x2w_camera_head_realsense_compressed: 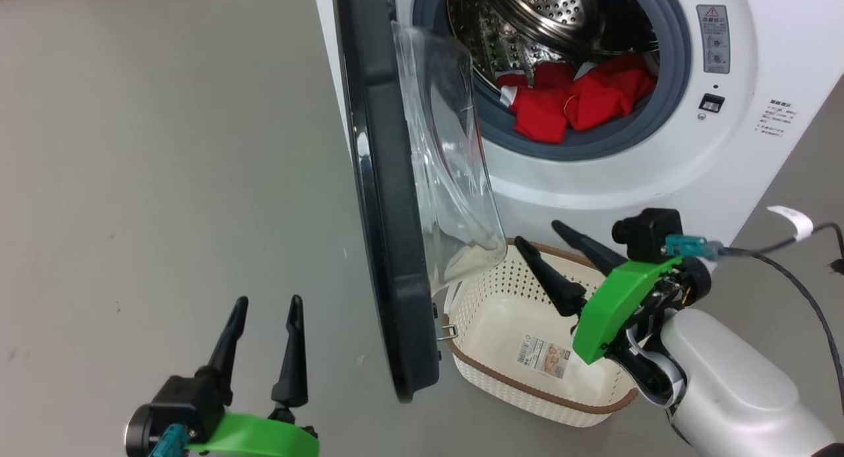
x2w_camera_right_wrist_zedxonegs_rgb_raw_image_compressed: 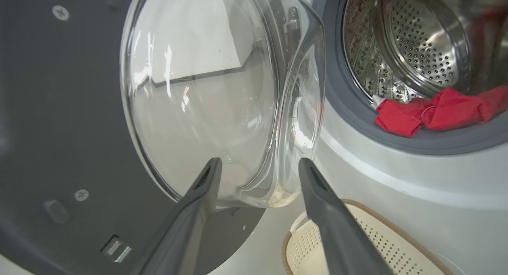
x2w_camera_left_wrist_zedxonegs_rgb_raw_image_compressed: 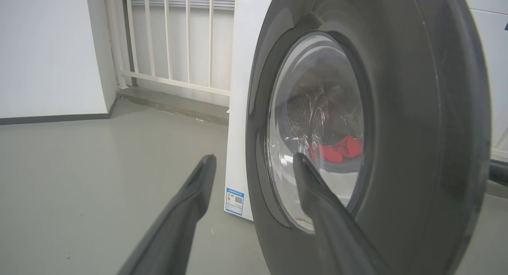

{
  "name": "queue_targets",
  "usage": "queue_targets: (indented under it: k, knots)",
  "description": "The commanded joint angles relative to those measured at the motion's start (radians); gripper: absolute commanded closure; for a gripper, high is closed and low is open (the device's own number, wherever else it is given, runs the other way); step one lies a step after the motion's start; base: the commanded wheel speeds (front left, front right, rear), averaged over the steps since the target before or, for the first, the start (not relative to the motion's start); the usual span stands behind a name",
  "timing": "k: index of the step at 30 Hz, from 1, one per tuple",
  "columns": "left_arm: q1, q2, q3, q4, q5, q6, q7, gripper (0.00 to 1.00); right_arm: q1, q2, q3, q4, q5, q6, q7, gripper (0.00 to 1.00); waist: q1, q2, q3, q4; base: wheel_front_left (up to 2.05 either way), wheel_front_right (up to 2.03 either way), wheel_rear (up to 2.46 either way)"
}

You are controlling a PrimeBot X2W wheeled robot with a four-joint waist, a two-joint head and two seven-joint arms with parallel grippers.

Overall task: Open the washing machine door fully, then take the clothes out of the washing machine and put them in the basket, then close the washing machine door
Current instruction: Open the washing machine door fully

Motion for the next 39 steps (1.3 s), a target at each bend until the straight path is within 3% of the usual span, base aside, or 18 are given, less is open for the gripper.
queue_targets:
  k: [1, 5, 9, 14, 18, 23, 30, 39]
  knots:
    - [-0.006, 0.015, 0.038, -0.02, 0.003, -0.009, -0.008, 0.0, 0.008, 0.016, -0.005, -0.006, -0.042, 0.005, -0.044, 0.0, 0.0, -0.0001, -0.005, -0.003, 0.0, 0.0, 0.0]
    - [-0.001, 0.015, 0.042, -0.026, 0.005, -0.013, -0.008, 0.0, 0.029, 0.058, -0.063, 0.071, -0.189, 0.005, -0.172, 0.0, 0.0, -0.0001, -0.012, -0.006, 0.0, 0.0, 0.0]
    - [0.006, 0.015, 0.045, -0.035, 0.01, -0.012, -0.008, 0.0, 0.059, 0.107, -0.189, 0.098, -0.316, 0.005, -0.227, 0.0, 0.0, -0.0001, -0.018, -0.009, 0.0, 0.0, 0.0]
    - [0.013, 0.015, 0.049, -0.047, 0.016, -0.009, -0.008, 0.0, 0.129, 0.154, -0.374, 0.003, -0.488, 0.005, -0.235, 0.0, 0.0, -0.0001, -0.019, -0.01, 0.0, 0.0, 0.0]
    - [0.015, 0.015, 0.049, -0.049, 0.023, -0.01, -0.008, 0.0, 0.198, 0.182, -0.447, -0.071, -0.572, 0.005, -0.236, 0.0, 0.0, -0.0001, -0.023, -0.009, 0.0, 0.0, 0.0]
    - [0.019, 0.015, 0.048, -0.046, 0.028, -0.012, -0.008, 0.0, 0.261, 0.193, -0.498, -0.131, -0.606, 0.005, -0.236, 0.0, 0.0, -0.0001, -0.028, -0.009, 0.0, 0.0, 0.0]
    - [0.025, 0.015, 0.048, -0.046, 0.031, -0.011, -0.008, 0.0, 0.326, 0.194, -0.49, -0.192, -0.56, 0.005, -0.236, 0.0, 0.0, -0.0001, -0.036, -0.01, 0.0, 0.0, 0.0]
    - [0.03, 0.015, 0.046, -0.049, 0.035, -0.005, -0.008, 0.0, 0.378, 0.194, -0.474, -0.212, -0.59, 0.005, -0.236, 0.0, 0.0, -0.0001, -0.039, -0.012, 0.0, 0.0, 0.0]
